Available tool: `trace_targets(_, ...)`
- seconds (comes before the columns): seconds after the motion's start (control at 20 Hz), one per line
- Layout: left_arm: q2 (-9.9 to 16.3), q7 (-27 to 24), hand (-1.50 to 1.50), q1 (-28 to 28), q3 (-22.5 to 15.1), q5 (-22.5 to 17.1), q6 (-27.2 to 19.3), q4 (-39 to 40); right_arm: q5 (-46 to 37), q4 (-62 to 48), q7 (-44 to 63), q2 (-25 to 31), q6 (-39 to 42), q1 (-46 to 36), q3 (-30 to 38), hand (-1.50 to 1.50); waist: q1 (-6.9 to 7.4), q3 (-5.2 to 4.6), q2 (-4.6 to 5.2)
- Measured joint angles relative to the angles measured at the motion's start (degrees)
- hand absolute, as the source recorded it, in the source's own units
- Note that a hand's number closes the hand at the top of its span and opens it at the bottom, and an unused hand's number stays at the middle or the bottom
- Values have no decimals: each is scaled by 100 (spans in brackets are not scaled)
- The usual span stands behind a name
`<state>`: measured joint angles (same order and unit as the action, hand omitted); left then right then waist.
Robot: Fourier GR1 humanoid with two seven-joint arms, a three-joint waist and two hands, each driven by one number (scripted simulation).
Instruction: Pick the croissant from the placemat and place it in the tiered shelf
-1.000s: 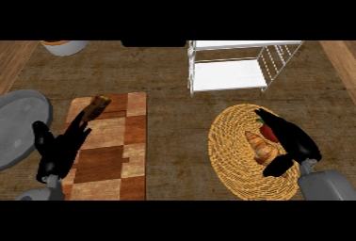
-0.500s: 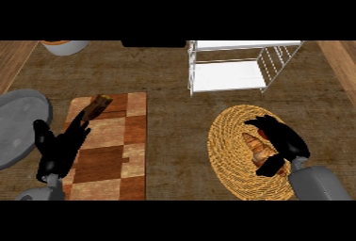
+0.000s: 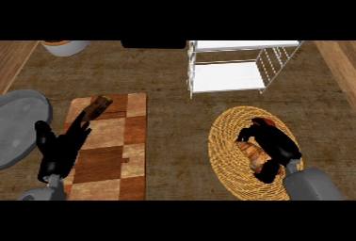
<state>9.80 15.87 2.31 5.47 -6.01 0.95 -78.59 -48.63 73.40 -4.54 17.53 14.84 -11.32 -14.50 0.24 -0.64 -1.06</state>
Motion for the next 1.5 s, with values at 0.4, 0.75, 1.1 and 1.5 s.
trace_targets(0.4,33,170,0,164,28,-43,56,42,281,-89,2043,-1384,-91,-790,-689,150,62,60,80)
trace_targets(0.75,-8,70,0,14,30,-1,34,-8,660,1100,3149,-1684,-645,-1255,-1093,150,-5,81,67)
trace_targets(1.1,-3,41,0,-79,72,-7,34,-47,365,2967,4675,-1731,-449,-1922,-940,150,-77,83,43)
trace_targets(1.5,30,92,0,-32,104,-40,111,-58,661,3716,5799,-1606,528,-3422,278,150,-33,77,71)
